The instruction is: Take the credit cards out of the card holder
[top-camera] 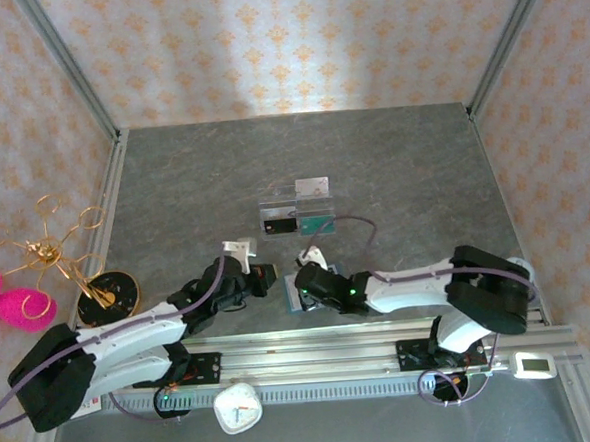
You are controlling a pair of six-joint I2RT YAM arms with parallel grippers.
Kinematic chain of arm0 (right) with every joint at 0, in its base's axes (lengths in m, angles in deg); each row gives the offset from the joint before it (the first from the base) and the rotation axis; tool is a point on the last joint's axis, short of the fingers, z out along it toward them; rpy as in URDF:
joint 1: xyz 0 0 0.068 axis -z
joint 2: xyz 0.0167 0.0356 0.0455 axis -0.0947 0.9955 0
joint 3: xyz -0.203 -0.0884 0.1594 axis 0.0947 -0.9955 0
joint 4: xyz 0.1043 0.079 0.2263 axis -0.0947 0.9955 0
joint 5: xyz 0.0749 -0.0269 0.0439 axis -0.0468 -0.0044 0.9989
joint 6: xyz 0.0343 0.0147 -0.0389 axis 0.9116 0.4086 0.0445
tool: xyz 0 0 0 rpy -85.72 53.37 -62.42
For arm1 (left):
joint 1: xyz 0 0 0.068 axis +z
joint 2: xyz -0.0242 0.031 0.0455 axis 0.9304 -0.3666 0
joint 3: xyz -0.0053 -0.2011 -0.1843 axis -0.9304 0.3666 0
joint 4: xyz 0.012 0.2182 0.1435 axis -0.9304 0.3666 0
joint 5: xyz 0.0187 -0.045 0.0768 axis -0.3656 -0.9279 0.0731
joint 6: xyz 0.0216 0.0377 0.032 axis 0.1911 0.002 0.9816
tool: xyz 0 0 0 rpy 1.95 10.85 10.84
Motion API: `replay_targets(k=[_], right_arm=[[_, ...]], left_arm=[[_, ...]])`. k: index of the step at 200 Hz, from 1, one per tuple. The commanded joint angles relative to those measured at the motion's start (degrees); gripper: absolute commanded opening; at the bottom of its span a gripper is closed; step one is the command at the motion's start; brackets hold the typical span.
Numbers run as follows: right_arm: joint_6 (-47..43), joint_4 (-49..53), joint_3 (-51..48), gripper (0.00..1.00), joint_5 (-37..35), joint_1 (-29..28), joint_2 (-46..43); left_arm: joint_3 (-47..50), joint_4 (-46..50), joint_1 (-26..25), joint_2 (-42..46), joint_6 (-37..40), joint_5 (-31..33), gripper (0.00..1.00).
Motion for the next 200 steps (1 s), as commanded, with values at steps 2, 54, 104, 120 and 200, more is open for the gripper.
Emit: replay_targets(k=[2, 54, 104, 120, 200], right_arm=[[5.85, -9.18, -2.54, 0.00, 1.35, 0.37, -3.74], [10.81, -11.27, -6.38, 0.05, -1.16, 0.30, -7.42], [16.77, -6.33, -12.25, 0.45, -8.01, 0.36, -20.04], [17.82, -2.87, -14.58, 0.45, -9.52, 0.32, -26.57], [15.06, 5.28, -17.20, 0.40, -7.06, 1.37, -43.68]], left_arm=[[0.14, -7.30, -2.72, -4.78, -1.30, -1.04, 0.00], [-3.28, -8.17, -5.76, -14.00, -1.84, 1.20, 0.00], [-11.79, -8.61, -9.90, -23.58, 0.33, -1.41, 0.02], [-15.09, -8.56, -11.42, -28.11, 0.88, -1.92, 0.02], [-15.10, -6.75, -12.48, -24.59, -1.56, 1.00, 0.07]])
